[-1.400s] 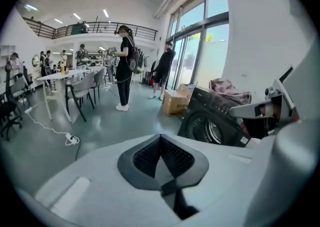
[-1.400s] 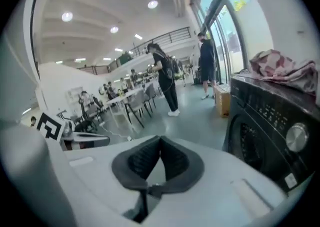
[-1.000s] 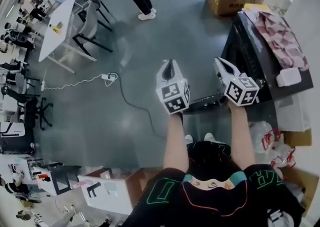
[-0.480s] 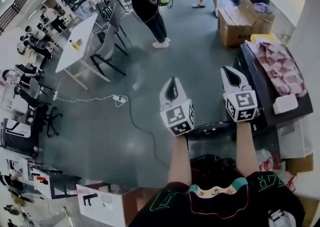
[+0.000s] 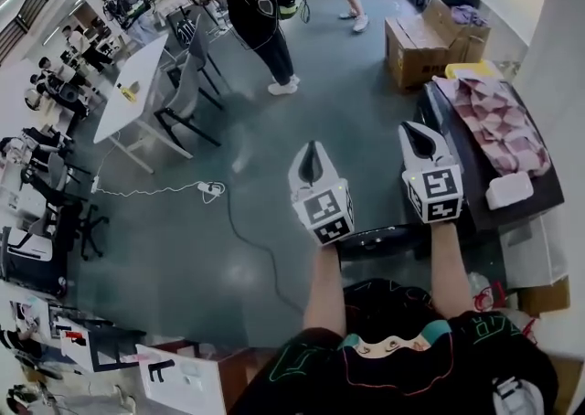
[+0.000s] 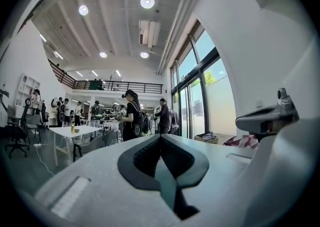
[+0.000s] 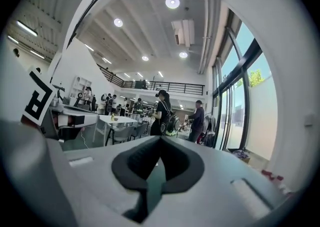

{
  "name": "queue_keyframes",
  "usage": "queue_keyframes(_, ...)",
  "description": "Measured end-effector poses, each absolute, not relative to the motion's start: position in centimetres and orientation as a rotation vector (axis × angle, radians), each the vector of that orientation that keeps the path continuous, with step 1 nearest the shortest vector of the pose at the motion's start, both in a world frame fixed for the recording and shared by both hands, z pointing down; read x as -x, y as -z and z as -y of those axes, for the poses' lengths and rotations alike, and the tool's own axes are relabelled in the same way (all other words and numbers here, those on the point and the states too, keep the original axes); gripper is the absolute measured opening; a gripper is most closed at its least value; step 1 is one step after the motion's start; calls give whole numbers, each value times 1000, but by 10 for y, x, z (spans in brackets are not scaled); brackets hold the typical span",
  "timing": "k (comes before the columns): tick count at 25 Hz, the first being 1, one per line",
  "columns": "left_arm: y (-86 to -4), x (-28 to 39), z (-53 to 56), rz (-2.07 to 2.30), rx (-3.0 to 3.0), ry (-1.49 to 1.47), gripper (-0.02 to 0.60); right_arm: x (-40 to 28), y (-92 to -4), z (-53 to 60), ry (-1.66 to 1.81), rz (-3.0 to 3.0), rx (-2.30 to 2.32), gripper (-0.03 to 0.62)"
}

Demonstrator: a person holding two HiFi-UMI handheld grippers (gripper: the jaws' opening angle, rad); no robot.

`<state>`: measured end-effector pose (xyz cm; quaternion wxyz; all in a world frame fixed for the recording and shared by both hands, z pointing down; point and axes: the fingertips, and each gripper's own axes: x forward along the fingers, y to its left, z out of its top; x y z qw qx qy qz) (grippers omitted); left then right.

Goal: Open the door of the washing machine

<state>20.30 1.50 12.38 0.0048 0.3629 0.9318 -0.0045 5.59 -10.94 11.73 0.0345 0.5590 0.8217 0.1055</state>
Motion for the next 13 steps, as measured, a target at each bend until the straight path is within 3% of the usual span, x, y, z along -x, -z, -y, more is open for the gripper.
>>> queue_keyframes(13,-136,-192,-1,-2960,-1137,74,11,-46,-120,122,-348,-2521,-1674,3)
